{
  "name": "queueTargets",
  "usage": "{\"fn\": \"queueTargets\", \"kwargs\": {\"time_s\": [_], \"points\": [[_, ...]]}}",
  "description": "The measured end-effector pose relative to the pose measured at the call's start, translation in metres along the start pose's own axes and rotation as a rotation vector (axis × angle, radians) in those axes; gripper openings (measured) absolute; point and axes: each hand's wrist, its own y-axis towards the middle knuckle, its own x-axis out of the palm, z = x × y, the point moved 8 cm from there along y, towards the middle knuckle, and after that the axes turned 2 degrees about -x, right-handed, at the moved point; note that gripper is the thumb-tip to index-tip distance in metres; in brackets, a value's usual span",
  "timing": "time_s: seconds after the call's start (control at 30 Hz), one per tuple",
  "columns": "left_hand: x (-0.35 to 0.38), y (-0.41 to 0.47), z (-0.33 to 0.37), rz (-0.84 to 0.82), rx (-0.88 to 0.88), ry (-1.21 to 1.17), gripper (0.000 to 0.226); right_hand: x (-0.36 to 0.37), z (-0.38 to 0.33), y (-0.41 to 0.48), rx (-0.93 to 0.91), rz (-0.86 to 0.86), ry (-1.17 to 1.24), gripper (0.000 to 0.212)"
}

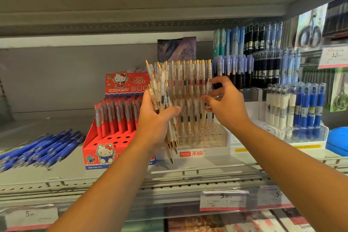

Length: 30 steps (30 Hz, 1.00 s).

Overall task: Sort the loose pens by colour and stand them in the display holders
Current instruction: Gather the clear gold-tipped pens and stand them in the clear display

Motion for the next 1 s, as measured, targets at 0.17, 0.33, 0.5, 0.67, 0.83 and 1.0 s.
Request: {"fn": "queueTargets", "kwargs": {"time_s": [0.17, 0.33, 0.5, 0.67, 0.83, 1.0], "points": [[0.0, 0.0, 0.0, -0.004, 0.004, 0.01, 0.052, 0.004, 0.0, -0.002, -0.021, -0.038, -0.062, 0.036], [0.001, 0.0, 0.0, -0.007, 0.012, 0.007, 0.053, 0.012, 0.007, -0.004, 0.004, -0.126, -0.141, 0.02], [0.001, -0.001, 0.002, -0.009, 0.033, 0.0, 0.051, 0.012, 0.012, -0.005, 0.04, -0.151, -0.183, 0.024], [0.002, -0.001, 0.003, -0.024, 0.046, -0.011, 0.054, 0.012, 0.011, -0.007, 0.052, -0.154, -0.202, 0.021], [0.003, -0.001, 0.002, -0.039, 0.036, -0.022, 0.051, 0.002, -0.003, -0.007, -0.02, -0.059, -0.32, 0.015], [0.005, 0.0, 0.0, -0.071, 0.041, -0.075, 0.053, 0.004, -0.051, -0.014, -0.171, -0.002, -0.175, 0.014]]}}
